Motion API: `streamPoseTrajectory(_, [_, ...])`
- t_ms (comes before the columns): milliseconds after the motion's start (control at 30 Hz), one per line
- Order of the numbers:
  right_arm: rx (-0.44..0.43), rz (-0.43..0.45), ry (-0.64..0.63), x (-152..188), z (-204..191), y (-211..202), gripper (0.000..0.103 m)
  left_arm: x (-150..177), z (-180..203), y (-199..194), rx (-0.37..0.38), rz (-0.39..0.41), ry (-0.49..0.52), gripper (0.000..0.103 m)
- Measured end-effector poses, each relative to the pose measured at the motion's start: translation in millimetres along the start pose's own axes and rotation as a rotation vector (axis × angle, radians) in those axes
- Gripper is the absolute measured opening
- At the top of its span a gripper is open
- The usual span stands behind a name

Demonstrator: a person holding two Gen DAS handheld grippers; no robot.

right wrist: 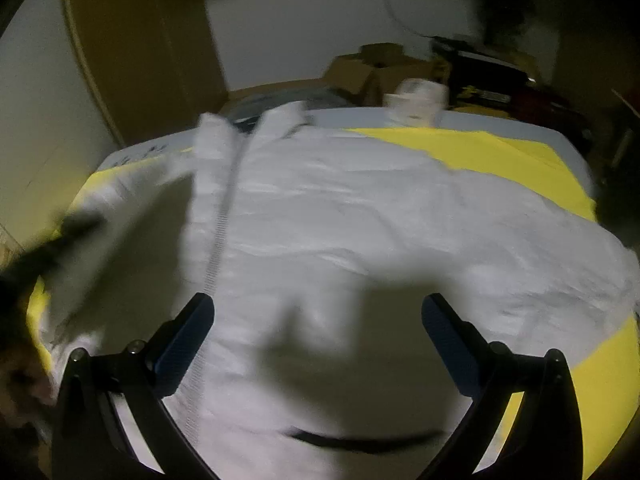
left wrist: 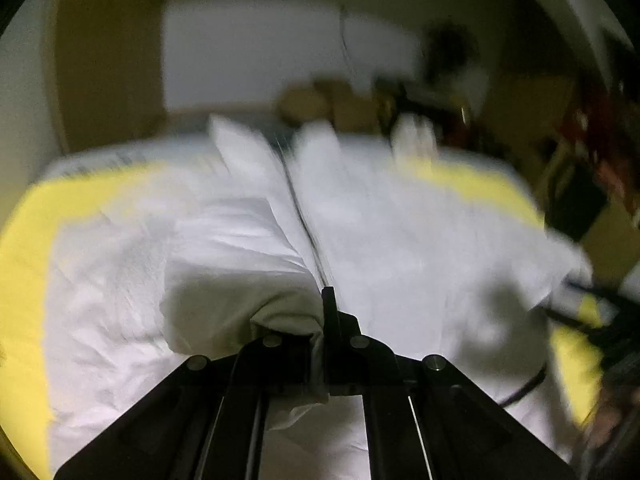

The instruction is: Fold large clothes

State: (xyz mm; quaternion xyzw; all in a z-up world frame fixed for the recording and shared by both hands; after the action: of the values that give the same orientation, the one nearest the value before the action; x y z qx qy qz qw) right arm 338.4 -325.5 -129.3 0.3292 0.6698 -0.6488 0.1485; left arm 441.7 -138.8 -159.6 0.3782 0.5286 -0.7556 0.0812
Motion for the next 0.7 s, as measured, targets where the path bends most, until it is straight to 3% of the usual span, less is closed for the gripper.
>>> streamPoseTrajectory(100, [0.031, -0.004, 0.011, 9.8, 27.1, -7.3, 0.103, 37.5, 20.0, 40.1, -0.036, -0.087, 0.084, 0.008])
streamPoseTrajectory(167, [0.046, -0.013, 0.000, 13.0, 38.0, -5.0, 0.103, 49.3, 19.8, 43.8, -0.056, -0.053, 0.119, 0.010])
streamPoseTrajectory(200, [0.054, -0.018, -0.006, 12.9, 39.9, -2.1, 0.103, 54.7, 21.5, 42.3, -0.048, -0.039, 0.135, 0.017])
streamPoseTrajectory(233, [0.055, -0.019, -0.014, 11.2, 38.5, 1.3, 0.103, 52.0, 22.4, 41.3, -0.031, -0.035, 0.141, 0.035])
streamPoseTrajectory(267, [0.053, -0.019, -0.021, 9.7, 35.7, 2.9, 0.103, 53.3, 25.4, 39.1, 0.041, -0.040, 0.142, 0.049])
streamPoseTrajectory(300, [0.053, -0.020, -0.028, 8.3, 32.5, 4.1, 0.103, 52.9, 28.7, 35.3, 0.087, -0.046, 0.140, 0.079])
streamPoseTrajectory(333, [0.049, -0.016, -0.036, 8.5, 28.2, 3.3, 0.103, 54.0, 28.5, 29.6, 0.153, -0.056, 0.137, 0.102])
streamPoseTrajectory(367, [0.037, -0.009, -0.045, 6.5, 21.8, 1.8, 0.103, 56.0, 34.8, 23.0, 0.203, -0.052, 0.140, 0.103])
streamPoseTrajectory(500, [0.009, 0.027, -0.087, -5.1, -9.9, -4.9, 0.103, 59.4, 32.5, -46.2, 0.221, 0.104, 0.114, 0.103])
streamPoseTrajectory(600, [-0.010, 0.053, -0.123, -12.8, -44.5, -8.4, 0.103, 64.3, -3.9, -112.6, 0.191, 0.228, 0.006, 0.103])
streamPoseTrajectory(700, [-0.044, 0.056, -0.204, -16.6, -97.9, -4.6, 0.103, 76.5, -57.0, -167.5, 0.084, 0.314, -0.147, 0.103])
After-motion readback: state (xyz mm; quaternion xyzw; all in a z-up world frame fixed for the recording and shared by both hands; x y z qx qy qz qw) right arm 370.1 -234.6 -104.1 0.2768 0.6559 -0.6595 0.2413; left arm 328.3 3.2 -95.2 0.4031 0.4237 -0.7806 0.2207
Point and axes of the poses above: each gripper's, at about its wrist camera, not at the fingertips, and y roughly the way its jaws point, z to its right, x to its underside, the point moved 5 cm from there along y, roughly the way its jaws point, and after that the axes turned 1 degree about -x, right-handed, at the moved point
